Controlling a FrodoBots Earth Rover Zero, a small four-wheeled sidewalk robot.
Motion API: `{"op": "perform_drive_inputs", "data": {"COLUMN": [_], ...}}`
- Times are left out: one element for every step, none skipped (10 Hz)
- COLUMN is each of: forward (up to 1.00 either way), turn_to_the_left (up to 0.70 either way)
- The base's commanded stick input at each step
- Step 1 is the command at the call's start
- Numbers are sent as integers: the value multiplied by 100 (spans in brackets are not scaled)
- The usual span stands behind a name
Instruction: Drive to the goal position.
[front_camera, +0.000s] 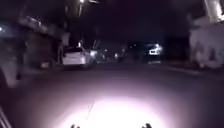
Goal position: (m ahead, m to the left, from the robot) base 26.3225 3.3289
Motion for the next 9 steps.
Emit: {"op": "perform_drive_inputs", "data": {"forward": [85,85,85,85,85,85,85,85,85], "turn_to_the_left": [0,0,0,0,0,0,0,0,0]}}
